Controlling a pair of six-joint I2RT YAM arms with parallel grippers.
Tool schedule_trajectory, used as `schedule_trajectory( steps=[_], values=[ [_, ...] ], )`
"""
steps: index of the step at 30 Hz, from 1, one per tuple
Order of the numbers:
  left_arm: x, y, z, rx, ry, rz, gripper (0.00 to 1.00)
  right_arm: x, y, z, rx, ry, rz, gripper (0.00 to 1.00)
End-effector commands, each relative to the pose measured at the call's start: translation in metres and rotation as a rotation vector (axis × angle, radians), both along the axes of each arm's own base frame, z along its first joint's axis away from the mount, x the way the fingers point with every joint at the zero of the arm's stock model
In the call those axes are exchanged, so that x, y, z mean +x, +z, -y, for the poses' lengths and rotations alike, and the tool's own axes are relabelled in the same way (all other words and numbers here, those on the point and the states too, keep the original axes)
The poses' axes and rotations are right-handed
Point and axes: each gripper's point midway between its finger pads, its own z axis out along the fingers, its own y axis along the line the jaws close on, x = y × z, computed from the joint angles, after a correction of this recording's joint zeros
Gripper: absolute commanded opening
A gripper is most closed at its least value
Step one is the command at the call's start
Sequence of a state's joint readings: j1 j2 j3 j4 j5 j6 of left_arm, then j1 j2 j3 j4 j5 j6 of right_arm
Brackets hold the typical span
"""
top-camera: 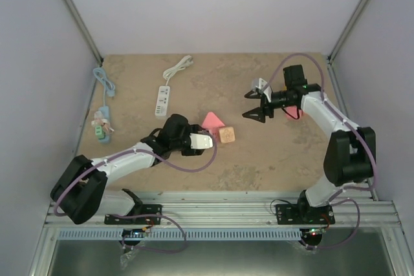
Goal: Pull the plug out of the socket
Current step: Pick up the socket from the center of the board.
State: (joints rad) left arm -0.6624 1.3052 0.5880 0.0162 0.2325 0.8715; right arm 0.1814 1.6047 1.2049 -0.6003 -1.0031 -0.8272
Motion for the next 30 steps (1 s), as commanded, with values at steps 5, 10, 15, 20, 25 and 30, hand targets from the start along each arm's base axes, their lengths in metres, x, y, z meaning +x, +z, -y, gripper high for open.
schedule_trajectory(
  steps=[5, 10, 15, 20, 25, 30],
  values=[
    [0.011, 0.068, 0.042, -0.07, -0.077, 0.245, 0.52, 0.012, -0.019, -0.008, 0.04, 0.002, -0.307, 0.82],
    [0.003, 0.08, 0.059, -0.049, -0.113, 0.249, 0.52, 0.017, -0.031, -0.014, 0.072, 0.015, -0.409, 0.8],
    [-0.005, 0.085, 0.069, -0.055, -0.141, 0.21, 0.52, 0.016, -0.047, -0.014, 0.068, 0.019, -0.473, 0.8],
    [-0.011, 0.08, 0.073, -0.04, -0.155, 0.201, 0.52, 0.006, -0.036, -0.018, 0.13, 0.083, -0.488, 0.79],
    [-0.011, 0.08, 0.074, -0.036, -0.156, 0.206, 0.52, 0.001, -0.028, -0.02, 0.162, 0.12, -0.494, 0.8],
    [-0.011, 0.083, 0.075, -0.035, -0.154, 0.207, 0.52, -0.004, -0.035, -0.023, 0.153, 0.129, -0.507, 0.8]
  ],
)
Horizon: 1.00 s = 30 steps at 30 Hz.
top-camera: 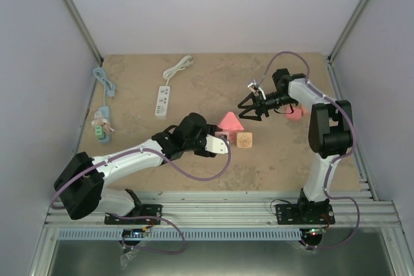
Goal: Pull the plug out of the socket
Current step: Pick up the socket from the center of the board.
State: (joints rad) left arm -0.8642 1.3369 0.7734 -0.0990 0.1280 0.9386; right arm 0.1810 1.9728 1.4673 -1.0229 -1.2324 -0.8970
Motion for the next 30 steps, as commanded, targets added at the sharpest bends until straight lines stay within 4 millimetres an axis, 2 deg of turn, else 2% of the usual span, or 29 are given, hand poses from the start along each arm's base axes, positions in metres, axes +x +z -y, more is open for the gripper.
schedule_trajectory(
  steps=[1, 11, 18, 23, 30],
  values=[
    [0.012, 0.04, 0.016, -0.091, 0.002, 0.081, 0.52, -0.004, 0.001, -0.006, 0.026, 0.02, -0.015, 0.79],
    [0.011, 0.044, 0.018, -0.092, 0.0, 0.077, 0.52, 0.005, -0.015, -0.006, -0.027, -0.007, -0.043, 0.8],
    [0.01, 0.045, 0.018, -0.092, -0.001, 0.082, 0.52, -0.001, -0.025, -0.01, -0.041, 0.017, -0.064, 0.79],
    [0.01, 0.043, 0.018, -0.093, 0.002, 0.08, 0.53, -0.011, -0.023, -0.016, -0.016, 0.063, -0.064, 0.79],
    [0.01, 0.042, 0.018, -0.09, 0.002, 0.079, 0.53, -0.021, -0.013, -0.023, 0.042, 0.116, -0.079, 0.69]
  ],
)
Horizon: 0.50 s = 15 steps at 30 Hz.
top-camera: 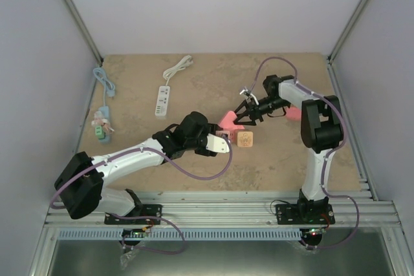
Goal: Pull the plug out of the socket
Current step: Pick up the socket from the center of the board.
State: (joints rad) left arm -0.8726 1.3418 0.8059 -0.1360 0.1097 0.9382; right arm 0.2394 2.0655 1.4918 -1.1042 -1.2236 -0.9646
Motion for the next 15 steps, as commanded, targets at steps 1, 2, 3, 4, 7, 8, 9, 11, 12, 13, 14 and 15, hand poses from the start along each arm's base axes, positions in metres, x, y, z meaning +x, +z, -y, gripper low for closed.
schedule_trajectory(
  steps=[1, 2, 3, 4, 7, 8, 9, 11, 12, 13, 14, 15],
  values=[
    [0.009, 0.0371, 0.0165, -0.104, -0.005, 0.076, 0.53, -0.0052, 0.0157, -0.0052, 0.074, 0.035, -0.002, 0.67],
    [0.0088, 0.0365, 0.0164, -0.103, -0.007, 0.075, 0.54, -0.0051, 0.0167, -0.0054, 0.077, 0.036, -0.001, 0.65],
    [0.0086, 0.036, 0.0163, -0.102, -0.007, 0.074, 0.54, -0.005, 0.0175, -0.0055, 0.079, 0.036, -0.001, 0.62],
    [0.0086, 0.0361, 0.0163, -0.103, -0.007, 0.075, 0.54, -0.0051, 0.018, -0.0056, 0.081, 0.037, -0.002, 0.6],
    [0.0088, 0.0361, 0.0162, -0.103, -0.007, 0.078, 0.55, -0.0064, 0.0192, -0.0058, 0.093, 0.039, -0.006, 0.49],
    [0.009, 0.0358, 0.0163, -0.102, -0.006, 0.077, 0.56, -0.0062, 0.0193, -0.0059, 0.093, 0.039, -0.008, 0.48],
    [0.009, 0.0352, 0.0162, -0.101, -0.006, 0.076, 0.56, -0.0063, 0.0192, -0.0059, 0.094, 0.04, -0.01, 0.44],
    [0.0087, 0.0352, 0.016, -0.101, -0.007, 0.077, 0.56, -0.0059, 0.019, -0.006, 0.093, 0.041, -0.013, 0.39],
    [0.0088, 0.0342, 0.0154, -0.099, -0.006, 0.076, 0.57, -0.0056, 0.0196, -0.0062, 0.095, 0.04, -0.015, 0.36],
    [0.0087, 0.0339, 0.0155, -0.099, -0.007, 0.079, 0.57, -0.0056, 0.0197, -0.0061, 0.094, 0.041, -0.016, 0.31],
    [0.009, 0.0338, 0.0154, -0.099, -0.005, 0.08, 0.58, -0.0056, 0.0202, -0.0062, 0.095, 0.04, -0.017, 0.28],
    [0.0091, 0.0336, 0.0153, -0.099, -0.005, 0.082, 0.58, -0.0057, 0.0206, -0.0065, 0.097, 0.041, -0.016, 0.24]
  ],
)
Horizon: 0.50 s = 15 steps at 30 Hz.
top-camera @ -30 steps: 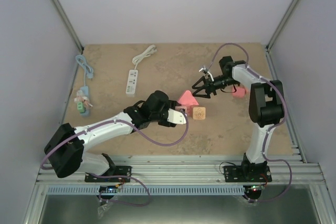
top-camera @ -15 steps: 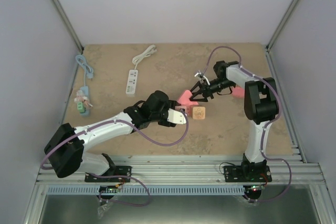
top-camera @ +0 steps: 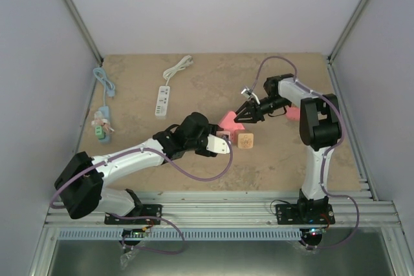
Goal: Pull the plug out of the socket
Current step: Pick up the socket from the center of the board.
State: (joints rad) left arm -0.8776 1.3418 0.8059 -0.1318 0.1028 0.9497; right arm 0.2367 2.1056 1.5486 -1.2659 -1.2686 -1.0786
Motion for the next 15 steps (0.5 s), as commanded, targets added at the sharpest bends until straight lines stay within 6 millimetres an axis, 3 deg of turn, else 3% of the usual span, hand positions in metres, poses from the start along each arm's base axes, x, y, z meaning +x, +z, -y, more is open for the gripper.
schedule_trajectory(
  steps=[1, 6, 8, 12, 15],
  values=[
    [0.009, 0.033, 0.014, -0.104, 0.001, 0.068, 0.59, 0.0, 0.012, -0.007, 0.058, 0.014, 0.031, 0.2],
    [0.009, 0.03, 0.013, -0.1, 0.003, 0.07, 0.66, 0.0, 0.014, -0.007, 0.064, 0.016, 0.033, 0.01],
    [0.01, 0.03, 0.013, -0.097, 0.003, 0.075, 0.72, -0.001, 0.016, -0.007, 0.065, 0.018, 0.036, 0.0],
    [0.01, 0.027, 0.012, -0.097, 0.009, 0.078, 0.99, -0.003, 0.023, -0.006, 0.076, 0.024, 0.058, 0.01],
    [0.011, 0.026, 0.012, -0.095, 0.012, 0.079, 1.0, -0.003, 0.028, -0.005, 0.076, 0.028, 0.086, 0.01]
  ],
)
